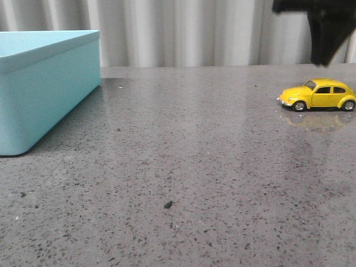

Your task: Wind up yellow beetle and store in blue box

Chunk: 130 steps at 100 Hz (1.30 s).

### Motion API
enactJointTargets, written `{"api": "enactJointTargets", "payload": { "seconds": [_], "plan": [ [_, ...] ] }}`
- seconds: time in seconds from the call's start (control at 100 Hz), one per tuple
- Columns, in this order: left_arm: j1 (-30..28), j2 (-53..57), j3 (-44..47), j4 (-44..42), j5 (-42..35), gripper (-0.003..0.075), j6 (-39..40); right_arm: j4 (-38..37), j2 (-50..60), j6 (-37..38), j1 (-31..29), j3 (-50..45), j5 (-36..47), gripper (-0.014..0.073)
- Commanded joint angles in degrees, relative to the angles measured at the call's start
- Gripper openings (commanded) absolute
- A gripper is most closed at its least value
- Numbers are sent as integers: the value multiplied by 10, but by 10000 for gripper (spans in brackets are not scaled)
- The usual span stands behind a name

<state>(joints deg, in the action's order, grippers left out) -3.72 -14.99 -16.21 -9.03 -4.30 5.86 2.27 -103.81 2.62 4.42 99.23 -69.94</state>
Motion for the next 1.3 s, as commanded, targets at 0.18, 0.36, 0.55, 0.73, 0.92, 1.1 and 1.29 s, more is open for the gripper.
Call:
{"api": "enactJointTargets", "payload": {
  "seconds": [0.18,0.36,0.55,0.73,0.92,1.1,1.29],
  "plan": [
    [-1,-9,-21,2,-41,-21,6,69,73,-26,-2,78,5,-61],
    [-1,-9,-21,2,-42,-21,6,80,74,-26,5,78,6,-61],
    [-1,-9,-21,2,-42,-21,6,81,74,-26,20,78,17,-61],
    [-1,-9,-21,2,-42,-21,6,83,74,-26,22,78,25,-61],
    [-1,-9,-21,2,-42,-21,6,83,74,-26,22,78,25,-61],
    [-1,-9,-21,2,-42,-21,6,83,74,-26,22,78,25,-61],
    [-1,-9,-21,2,-42,-21,6,83,74,-26,22,78,26,-61]
  ]
}}
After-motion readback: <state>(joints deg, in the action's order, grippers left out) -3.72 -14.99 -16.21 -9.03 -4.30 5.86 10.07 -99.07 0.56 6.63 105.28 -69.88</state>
